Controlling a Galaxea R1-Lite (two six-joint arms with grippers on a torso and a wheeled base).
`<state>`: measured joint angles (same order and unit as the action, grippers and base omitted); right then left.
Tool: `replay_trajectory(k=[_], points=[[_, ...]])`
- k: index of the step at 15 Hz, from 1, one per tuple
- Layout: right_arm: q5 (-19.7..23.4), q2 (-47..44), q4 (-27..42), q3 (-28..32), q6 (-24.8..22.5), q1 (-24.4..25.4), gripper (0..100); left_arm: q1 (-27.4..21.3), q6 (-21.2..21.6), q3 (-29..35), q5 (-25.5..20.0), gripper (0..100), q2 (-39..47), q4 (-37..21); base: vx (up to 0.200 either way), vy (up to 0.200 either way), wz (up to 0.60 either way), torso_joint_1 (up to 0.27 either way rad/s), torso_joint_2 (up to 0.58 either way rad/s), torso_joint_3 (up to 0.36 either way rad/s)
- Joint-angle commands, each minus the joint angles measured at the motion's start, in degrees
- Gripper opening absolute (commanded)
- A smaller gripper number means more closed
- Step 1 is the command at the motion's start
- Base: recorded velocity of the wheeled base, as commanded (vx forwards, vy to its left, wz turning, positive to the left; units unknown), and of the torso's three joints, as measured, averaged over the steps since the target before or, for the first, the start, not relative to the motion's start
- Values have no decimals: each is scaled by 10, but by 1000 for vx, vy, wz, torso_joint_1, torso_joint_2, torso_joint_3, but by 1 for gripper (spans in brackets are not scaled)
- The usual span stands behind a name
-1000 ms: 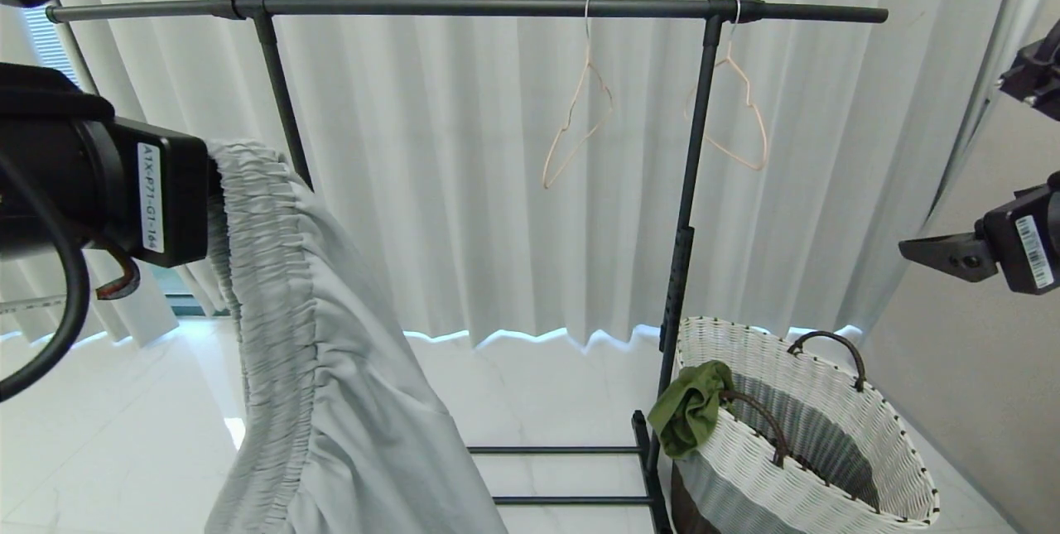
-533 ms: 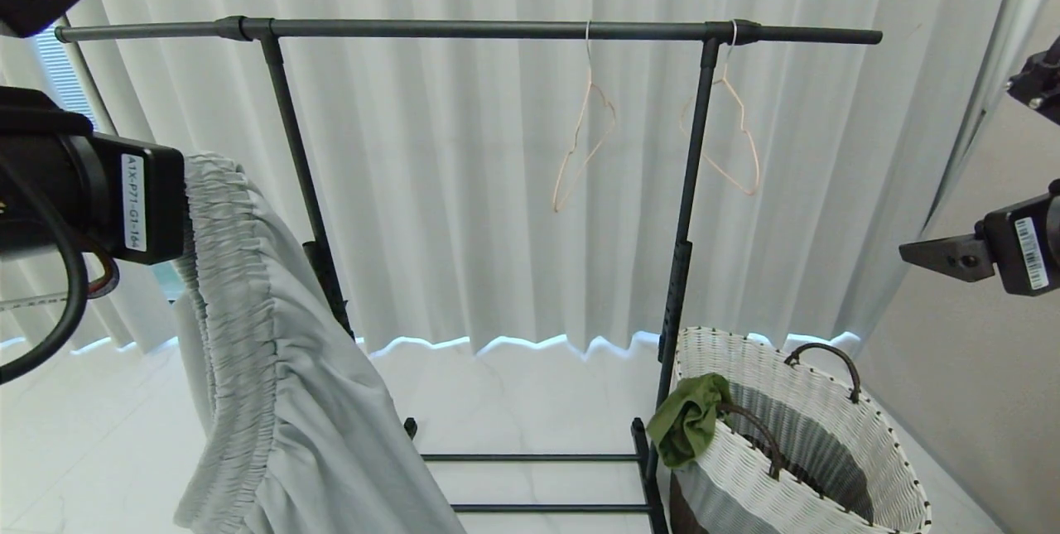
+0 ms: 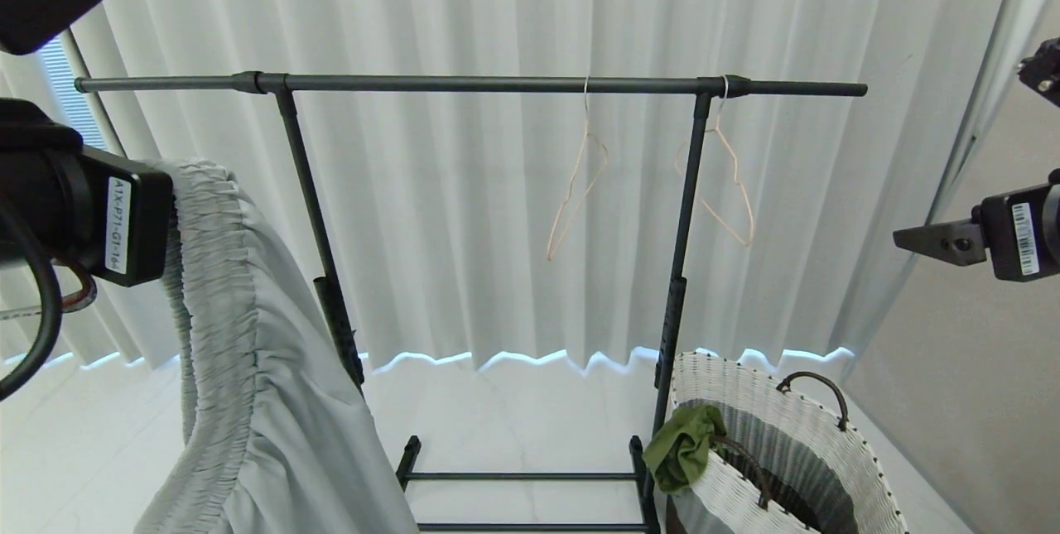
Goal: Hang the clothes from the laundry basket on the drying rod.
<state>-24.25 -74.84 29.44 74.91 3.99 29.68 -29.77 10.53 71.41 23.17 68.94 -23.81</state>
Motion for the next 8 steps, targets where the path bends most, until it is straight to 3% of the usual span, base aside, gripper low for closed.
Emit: replay_trajectory(k=[1,7,8], points=[[0,-1,-1,0,0,0,100,0,-1,-7,0,0,-4,0,0,0,0,193,-496,-300],[-1,-11,-5,-2,1,-8,100,1,2,-8,-1,0,-6,0,0,0,0,194,-475,-280],[-1,-11,-5,-2,1,-10,100,1,0,-8,-1,0,-6,0,200,0,0,71,-163,-90]])
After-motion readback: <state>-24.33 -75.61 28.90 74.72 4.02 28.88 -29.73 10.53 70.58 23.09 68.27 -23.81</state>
